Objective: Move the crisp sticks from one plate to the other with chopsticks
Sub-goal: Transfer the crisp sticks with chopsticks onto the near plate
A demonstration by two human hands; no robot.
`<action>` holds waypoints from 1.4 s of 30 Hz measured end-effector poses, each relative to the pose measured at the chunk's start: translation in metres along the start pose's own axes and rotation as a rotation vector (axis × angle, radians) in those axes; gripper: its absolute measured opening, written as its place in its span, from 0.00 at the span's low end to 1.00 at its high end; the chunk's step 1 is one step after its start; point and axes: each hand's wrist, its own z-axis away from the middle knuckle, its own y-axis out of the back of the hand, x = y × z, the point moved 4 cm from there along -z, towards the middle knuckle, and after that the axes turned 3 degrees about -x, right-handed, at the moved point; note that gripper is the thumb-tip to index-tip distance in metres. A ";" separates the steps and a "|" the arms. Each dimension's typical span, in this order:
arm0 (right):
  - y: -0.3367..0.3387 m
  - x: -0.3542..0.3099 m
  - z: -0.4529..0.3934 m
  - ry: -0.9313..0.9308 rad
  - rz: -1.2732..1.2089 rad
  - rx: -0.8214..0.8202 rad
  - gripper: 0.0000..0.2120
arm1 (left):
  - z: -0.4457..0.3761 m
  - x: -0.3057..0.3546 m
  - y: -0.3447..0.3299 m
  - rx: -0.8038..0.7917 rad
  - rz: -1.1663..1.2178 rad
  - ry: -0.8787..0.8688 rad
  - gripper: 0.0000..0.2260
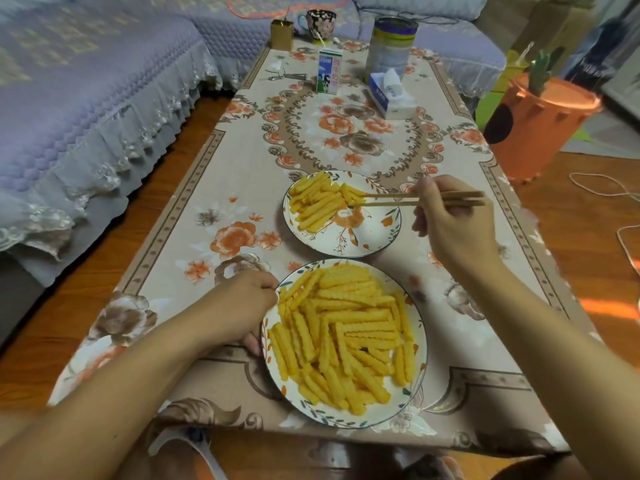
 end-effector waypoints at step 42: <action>0.040 -0.004 -0.005 -0.192 -0.138 -0.034 0.18 | -0.020 -0.006 -0.001 -0.007 -0.008 -0.002 0.09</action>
